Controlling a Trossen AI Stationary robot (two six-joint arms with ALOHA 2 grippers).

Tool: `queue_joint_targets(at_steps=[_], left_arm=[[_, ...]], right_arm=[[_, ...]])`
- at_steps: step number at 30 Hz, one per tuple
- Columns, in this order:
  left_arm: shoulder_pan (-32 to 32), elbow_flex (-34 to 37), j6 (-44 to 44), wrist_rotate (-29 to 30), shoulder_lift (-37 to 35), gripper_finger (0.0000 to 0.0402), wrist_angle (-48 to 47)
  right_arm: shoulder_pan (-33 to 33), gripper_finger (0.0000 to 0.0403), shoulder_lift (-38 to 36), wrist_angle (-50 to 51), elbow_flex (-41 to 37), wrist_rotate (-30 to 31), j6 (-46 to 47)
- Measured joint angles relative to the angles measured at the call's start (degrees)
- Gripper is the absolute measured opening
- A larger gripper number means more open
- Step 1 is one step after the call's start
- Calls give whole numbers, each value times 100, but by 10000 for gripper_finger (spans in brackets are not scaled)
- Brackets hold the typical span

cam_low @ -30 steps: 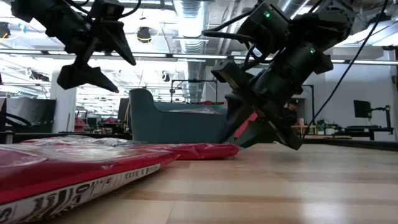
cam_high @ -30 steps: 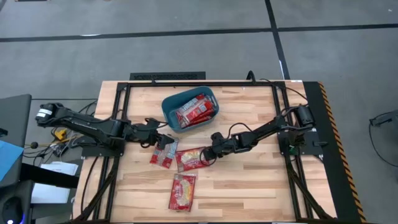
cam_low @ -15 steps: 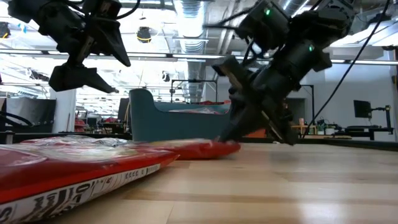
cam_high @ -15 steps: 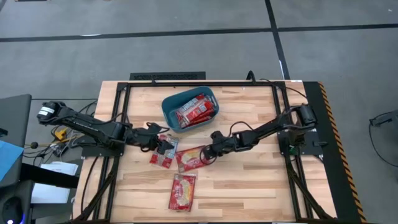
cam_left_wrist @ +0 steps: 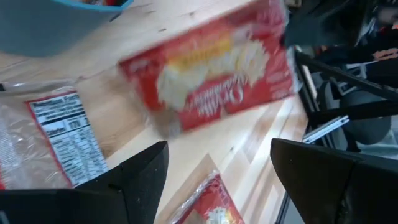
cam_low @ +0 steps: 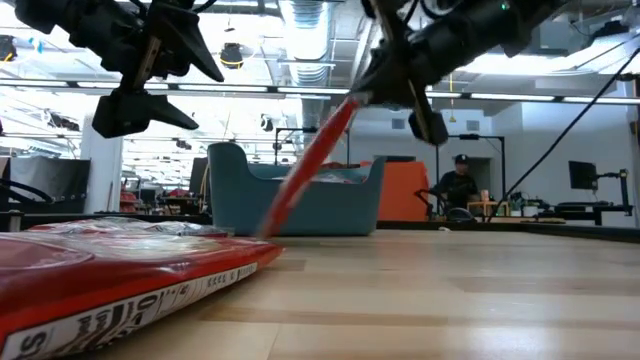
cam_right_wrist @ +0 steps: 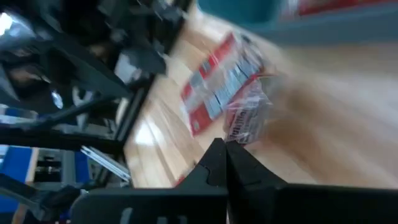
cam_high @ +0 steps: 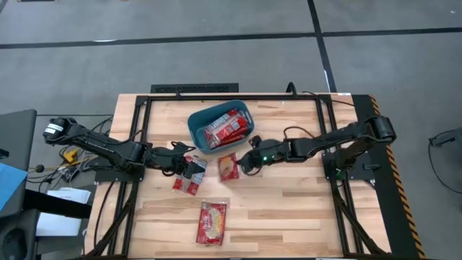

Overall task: Sort popcorn bags into baskets
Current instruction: Put the red popcorn bag into the blue bin

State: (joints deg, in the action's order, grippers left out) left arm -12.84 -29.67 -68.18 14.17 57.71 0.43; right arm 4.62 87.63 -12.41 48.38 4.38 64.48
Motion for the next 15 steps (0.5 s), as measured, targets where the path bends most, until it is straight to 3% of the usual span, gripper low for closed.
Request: queue_joint_targets(at_steps=[9, 15], left_arm=[[0, -2, 20, 0, 0, 270, 74], [0, -1, 21, -2, 0, 270, 69]], right_arm=[[-455, 4, -678, -6, 9, -293, -352], [-760, 3, -742, 15, 354, -770, -611]])
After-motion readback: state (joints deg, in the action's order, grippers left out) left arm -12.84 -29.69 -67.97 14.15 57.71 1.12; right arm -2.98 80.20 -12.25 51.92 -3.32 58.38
